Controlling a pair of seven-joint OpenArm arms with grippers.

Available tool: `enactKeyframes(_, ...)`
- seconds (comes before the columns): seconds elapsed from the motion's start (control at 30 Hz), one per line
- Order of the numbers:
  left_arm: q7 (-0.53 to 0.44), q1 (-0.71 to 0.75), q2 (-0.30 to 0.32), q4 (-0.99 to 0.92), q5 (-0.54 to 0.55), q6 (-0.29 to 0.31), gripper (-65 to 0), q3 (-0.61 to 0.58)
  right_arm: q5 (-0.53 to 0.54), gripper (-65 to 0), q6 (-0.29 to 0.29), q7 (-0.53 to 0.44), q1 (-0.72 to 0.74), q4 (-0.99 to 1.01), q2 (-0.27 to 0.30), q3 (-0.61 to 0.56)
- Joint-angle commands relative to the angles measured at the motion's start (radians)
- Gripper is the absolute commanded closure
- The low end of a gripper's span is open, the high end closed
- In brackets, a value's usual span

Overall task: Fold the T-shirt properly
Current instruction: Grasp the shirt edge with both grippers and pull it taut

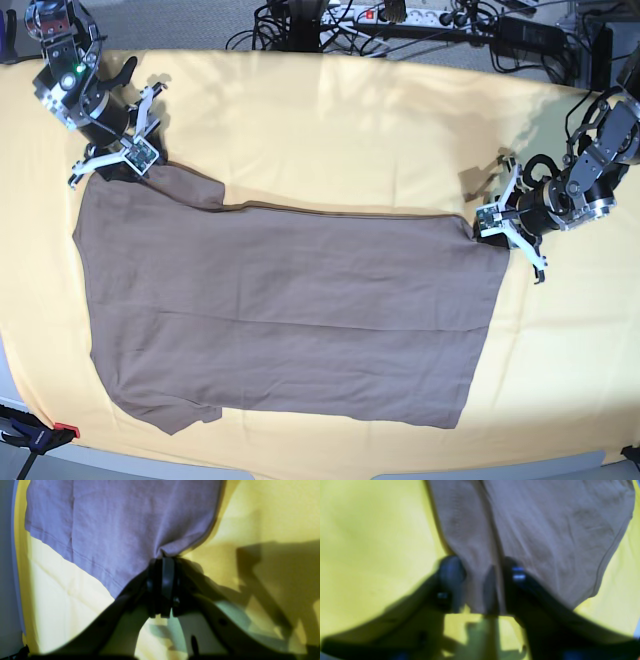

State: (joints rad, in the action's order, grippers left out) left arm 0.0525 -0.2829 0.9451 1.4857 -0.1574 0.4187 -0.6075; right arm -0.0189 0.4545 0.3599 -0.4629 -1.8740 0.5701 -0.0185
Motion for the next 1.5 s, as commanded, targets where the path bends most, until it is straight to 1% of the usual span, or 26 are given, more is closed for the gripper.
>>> enactKeyframes(0.0,0.0,-0.019,0.022,0.006,0.001,-0.012,0.0,0.011,-0.008,-9.8,-0.025,0.0,0.006,-0.007,0.015,0.005)
enactKeyframes(0.03,0.001,-0.019,0.022,0.006,0.001,-0.012,0.0,0.011,-0.008,-2.2,-0.034,0.0,0.014,-0.007,0.015,0.005)
enactKeyframes(0.07,0.001,-0.02,0.023,0.006,0.001,-0.012,0.0,0.011,-0.008,0.0,-0.045,0.0,0.02,-0.009,0.016,0.005)
enactKeyframes(0.17,0.0,-0.023,0.036,0.011,0.002,-0.01,0.0,0.011,-0.007,0.0,-0.056,0.003,0.037,-0.018,0.032,0.005)
enactKeyframes(0.23,0.0,-0.035,0.056,0.028,0.018,0.001,0.0,0.011,-0.003,0.0,-0.055,0.019,0.039,-0.038,0.056,0.005)
enactKeyframes(0.33,0.0,-0.065,0.097,0.069,0.095,0.03,0.0,0.011,0.048,0.0,-0.056,0.1,0.039,-0.084,0.11,0.005)
enactKeyframes(0.47,0.001,-0.085,0.153,0.146,0.164,0.099,0.0,0.011,0.126,0.0,-0.073,0.204,0.027,-0.145,0.185,0.006)
enactKeyframes(0.63,0.002,-0.069,0.227,0.244,0.201,0.211,0.0,0.011,0.146,0.0,-0.077,0.241,-0.048,-0.194,0.271,0.006)
enactKeyframes(0.7,0.002,-0.066,0.253,0.263,0.213,0.238,0.0,0.011,0.146,0.0,-0.078,0.262,-0.083,-0.214,0.291,0.006)
enactKeyframes(0.8,0.001,-0.063,0.288,0.275,0.231,0.279,0.0,0.011,0.146,0.0,-0.078,0.299,-0.144,-0.246,0.298,0.006)
enactKeyframes(1.0,0.001,-0.034,0.354,0.304,0.309,0.279,0.0,0.011,0.143,0.0,-0.081,0.341,-0.277,-0.324,0.298,0.006)
enactKeyframes(1.17,0.001,0.048,0.426,0.381,0.32,0.279,0.0,0.011,0.058,0.0,-0.099,0.345,-0.397,-0.369,0.298,0.014)
enactKeyframes(1.27,0.004,0.102,0.462,0.431,0.32,0.279,0.0,0.011,0.044,0.0,-0.108,0.345,-0.468,-0.403,0.297,0.038)
enactKeyframes(1.47,0.105,0.17,0.491,0.518,0.329,0.279,0.0,0.011,0.045,0.0,-0.108,0.36,-0.634,-0.482,0.294,0.126)
